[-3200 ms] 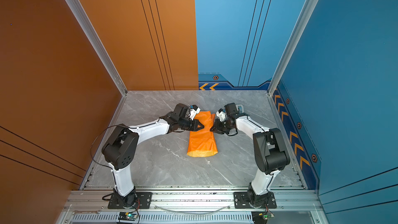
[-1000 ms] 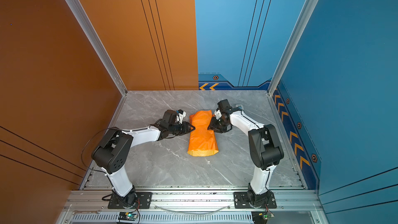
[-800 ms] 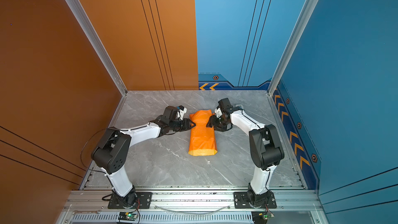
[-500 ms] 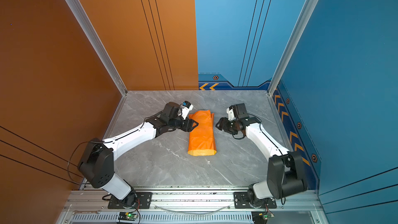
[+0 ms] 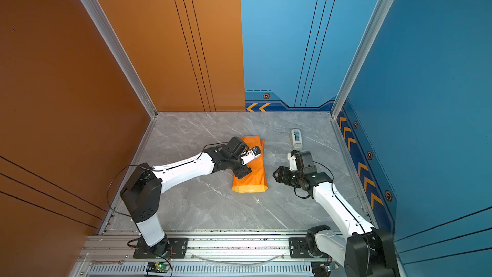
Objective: Wrap a gift box in wrapping paper
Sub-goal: Fold the third fold of the wrapping paper on the gift box.
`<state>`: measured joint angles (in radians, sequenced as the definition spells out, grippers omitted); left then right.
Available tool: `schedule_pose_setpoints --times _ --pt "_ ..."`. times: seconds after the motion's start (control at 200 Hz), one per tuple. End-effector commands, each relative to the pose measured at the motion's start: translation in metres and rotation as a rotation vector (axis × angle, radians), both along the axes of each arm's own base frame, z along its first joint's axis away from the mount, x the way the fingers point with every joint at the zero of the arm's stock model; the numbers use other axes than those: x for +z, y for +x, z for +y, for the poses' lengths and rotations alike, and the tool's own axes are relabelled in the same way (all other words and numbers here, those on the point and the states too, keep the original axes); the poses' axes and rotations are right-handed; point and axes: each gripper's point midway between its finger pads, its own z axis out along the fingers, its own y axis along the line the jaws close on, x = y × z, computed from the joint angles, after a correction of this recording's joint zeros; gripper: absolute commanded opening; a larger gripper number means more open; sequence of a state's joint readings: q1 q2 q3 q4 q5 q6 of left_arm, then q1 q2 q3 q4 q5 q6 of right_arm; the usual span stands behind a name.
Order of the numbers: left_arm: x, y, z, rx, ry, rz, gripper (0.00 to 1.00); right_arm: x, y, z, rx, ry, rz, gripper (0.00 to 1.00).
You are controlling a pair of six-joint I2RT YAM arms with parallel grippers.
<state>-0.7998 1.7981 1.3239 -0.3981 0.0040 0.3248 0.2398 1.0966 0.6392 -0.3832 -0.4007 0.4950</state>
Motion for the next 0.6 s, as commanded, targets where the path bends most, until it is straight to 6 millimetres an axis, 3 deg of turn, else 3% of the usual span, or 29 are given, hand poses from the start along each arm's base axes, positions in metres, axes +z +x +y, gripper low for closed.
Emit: schedule_pose_setpoints --times 0.0,0.345,0.596 --pt "-0.001 0.004 0.003 -0.025 0.067 -0.038 0.74 0.000 0.003 0.002 0.024 -0.038 -0.042 0.65" --pt "-0.028 0.006 0.010 -0.010 0.137 -0.050 0.67 -0.004 0.019 0.026 0.128 -0.158 -0.095 0.65" --pt "-0.032 0.006 0.013 -0.007 0.145 -0.060 0.60 0.005 0.029 0.064 0.248 -0.095 -0.119 0.67"
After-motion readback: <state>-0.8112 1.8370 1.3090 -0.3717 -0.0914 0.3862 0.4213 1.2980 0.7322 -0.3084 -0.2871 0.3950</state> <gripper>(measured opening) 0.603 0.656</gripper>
